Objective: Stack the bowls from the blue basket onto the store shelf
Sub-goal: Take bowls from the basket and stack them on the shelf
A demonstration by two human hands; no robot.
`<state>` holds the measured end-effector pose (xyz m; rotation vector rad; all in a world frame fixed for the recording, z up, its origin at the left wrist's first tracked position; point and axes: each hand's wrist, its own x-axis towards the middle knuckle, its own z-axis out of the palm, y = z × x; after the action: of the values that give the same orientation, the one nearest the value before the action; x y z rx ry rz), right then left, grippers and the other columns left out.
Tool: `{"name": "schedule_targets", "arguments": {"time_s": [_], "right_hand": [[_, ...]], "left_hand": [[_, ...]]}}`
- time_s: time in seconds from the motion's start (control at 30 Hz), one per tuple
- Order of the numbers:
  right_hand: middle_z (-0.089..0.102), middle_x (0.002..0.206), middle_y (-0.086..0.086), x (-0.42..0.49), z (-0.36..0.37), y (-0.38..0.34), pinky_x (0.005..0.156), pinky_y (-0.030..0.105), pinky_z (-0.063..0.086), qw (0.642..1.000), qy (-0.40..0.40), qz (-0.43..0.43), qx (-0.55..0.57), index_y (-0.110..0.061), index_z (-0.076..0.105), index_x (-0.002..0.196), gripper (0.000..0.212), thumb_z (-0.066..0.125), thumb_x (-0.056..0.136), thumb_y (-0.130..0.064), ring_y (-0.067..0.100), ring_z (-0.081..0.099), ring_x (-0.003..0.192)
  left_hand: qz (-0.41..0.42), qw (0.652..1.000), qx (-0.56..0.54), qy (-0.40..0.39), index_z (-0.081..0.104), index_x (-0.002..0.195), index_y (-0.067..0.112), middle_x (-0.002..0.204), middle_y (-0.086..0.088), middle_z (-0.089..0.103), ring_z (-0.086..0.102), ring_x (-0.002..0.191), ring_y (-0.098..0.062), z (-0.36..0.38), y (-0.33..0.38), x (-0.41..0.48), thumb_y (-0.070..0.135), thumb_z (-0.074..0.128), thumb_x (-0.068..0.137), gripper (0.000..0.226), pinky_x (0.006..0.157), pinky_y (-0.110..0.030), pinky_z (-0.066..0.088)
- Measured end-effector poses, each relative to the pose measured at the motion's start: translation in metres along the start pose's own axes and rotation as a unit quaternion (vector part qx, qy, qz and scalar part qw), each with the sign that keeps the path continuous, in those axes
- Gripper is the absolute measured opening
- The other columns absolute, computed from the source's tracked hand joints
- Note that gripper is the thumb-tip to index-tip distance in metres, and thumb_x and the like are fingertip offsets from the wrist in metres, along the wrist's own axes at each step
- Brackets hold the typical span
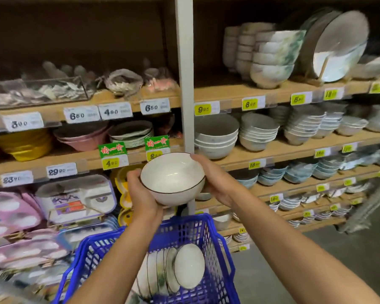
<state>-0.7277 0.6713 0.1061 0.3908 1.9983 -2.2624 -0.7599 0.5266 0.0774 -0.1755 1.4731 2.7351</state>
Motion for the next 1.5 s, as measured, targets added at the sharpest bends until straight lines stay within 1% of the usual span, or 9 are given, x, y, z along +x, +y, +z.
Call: {"name": "schedule_targets", "arguments": {"time_s": [0.07,0.2,0.3,0.43,0.73,0.9,1.1,1.37,1.5], "right_hand": [[0.071,0.109,0.007,-0.008,0.004,-0.013,0.078,0.032,0.05,0.992,0.041,-0.066,0.1,-0.017,0.068,0.11,0.037,0.043,0.095,-0.039,0.02,0.065,0.1],[0.072,0.082,0.001,-0.025,-0.01,-0.037,0.065,0.028,0.05,0.966,0.11,-0.129,0.195,-0.022,0.071,0.086,0.024,0.052,0.089,-0.036,0.018,0.068,0.079],[0.074,0.085,0.0,-0.034,-0.036,-0.05,0.07,0.031,0.05,0.958,0.137,-0.151,0.204,-0.024,0.073,0.09,0.025,0.053,0.085,-0.04,0.018,0.068,0.08],[0.074,0.082,-0.001,-0.049,-0.082,-0.066,0.059,0.024,0.051,0.95,0.153,-0.186,0.201,-0.025,0.073,0.082,0.025,0.053,0.085,-0.04,0.015,0.07,0.073],[0.074,0.1,0.005,-0.079,-0.206,-0.086,0.076,0.035,0.047,0.943,0.205,-0.187,0.184,-0.022,0.071,0.096,0.028,0.051,0.087,-0.039,0.027,0.067,0.097],[0.076,0.086,-0.001,-0.087,-0.267,-0.095,0.067,0.029,0.048,0.94,0.217,-0.194,0.176,-0.024,0.072,0.085,0.026,0.05,0.089,-0.036,0.018,0.069,0.081],[0.076,0.082,-0.005,-0.079,-0.319,-0.109,0.057,0.023,0.05,0.939,0.204,-0.208,0.185,-0.026,0.075,0.074,0.032,0.049,0.092,-0.031,0.009,0.071,0.069],[0.074,0.104,0.007,-0.04,-0.335,-0.143,0.077,0.035,0.051,0.93,0.213,-0.194,0.227,-0.016,0.071,0.105,0.028,0.047,0.092,-0.023,0.026,0.066,0.098],[0.071,0.109,0.009,-0.011,-0.335,-0.164,0.083,0.04,0.053,0.929,0.201,-0.193,0.245,-0.016,0.069,0.112,0.031,0.046,0.091,-0.017,0.029,0.064,0.102]], "left_hand": [[0.006,1.0,-0.006,-0.015,0.057,0.072,0.024,0.065,0.009,0.07,0.067,0.06,-0.011,0.02,0.01,-0.005,0.034,0.031,0.095,0.036,0.046,-0.016,0.048],[0.01,0.998,-0.004,-0.069,0.057,0.072,0.023,0.067,0.006,0.069,0.065,0.063,-0.014,0.062,0.021,-0.017,0.034,0.032,0.093,0.034,0.051,-0.02,0.046],[0.013,0.995,0.007,-0.096,0.059,0.072,0.024,0.07,0.005,0.068,0.064,0.066,-0.013,0.093,0.023,-0.026,0.036,0.034,0.092,0.034,0.054,-0.022,0.044],[0.001,0.993,0.029,-0.111,0.054,0.073,0.024,0.073,0.005,0.064,0.058,0.078,-0.019,0.139,0.01,-0.038,0.036,0.037,0.091,0.027,0.059,-0.029,0.039],[-0.013,0.986,0.062,-0.154,0.056,0.065,0.027,0.068,0.008,0.068,0.062,0.07,-0.016,0.248,-0.048,-0.074,0.037,0.034,0.091,0.035,0.057,-0.029,0.041],[-0.017,0.984,0.045,-0.169,0.061,0.045,0.026,0.057,0.011,0.066,0.062,0.049,-0.006,0.303,-0.078,-0.087,0.032,0.036,0.091,0.053,0.042,-0.015,0.042],[-0.02,0.984,0.048,-0.169,0.06,0.049,0.025,0.06,0.008,0.067,0.063,0.055,-0.011,0.351,-0.096,-0.083,0.032,0.039,0.089,0.045,0.053,-0.022,0.043],[-0.028,0.985,0.055,-0.163,0.067,0.072,0.022,0.072,0.002,0.075,0.067,0.072,-0.02,0.386,-0.091,-0.046,0.033,0.045,0.087,0.029,0.056,-0.025,0.049],[-0.019,0.983,0.054,-0.174,0.068,0.08,0.022,0.067,0.003,0.074,0.069,0.054,-0.012,0.396,-0.081,-0.017,0.034,0.042,0.087,0.029,0.042,-0.019,0.047]]}}
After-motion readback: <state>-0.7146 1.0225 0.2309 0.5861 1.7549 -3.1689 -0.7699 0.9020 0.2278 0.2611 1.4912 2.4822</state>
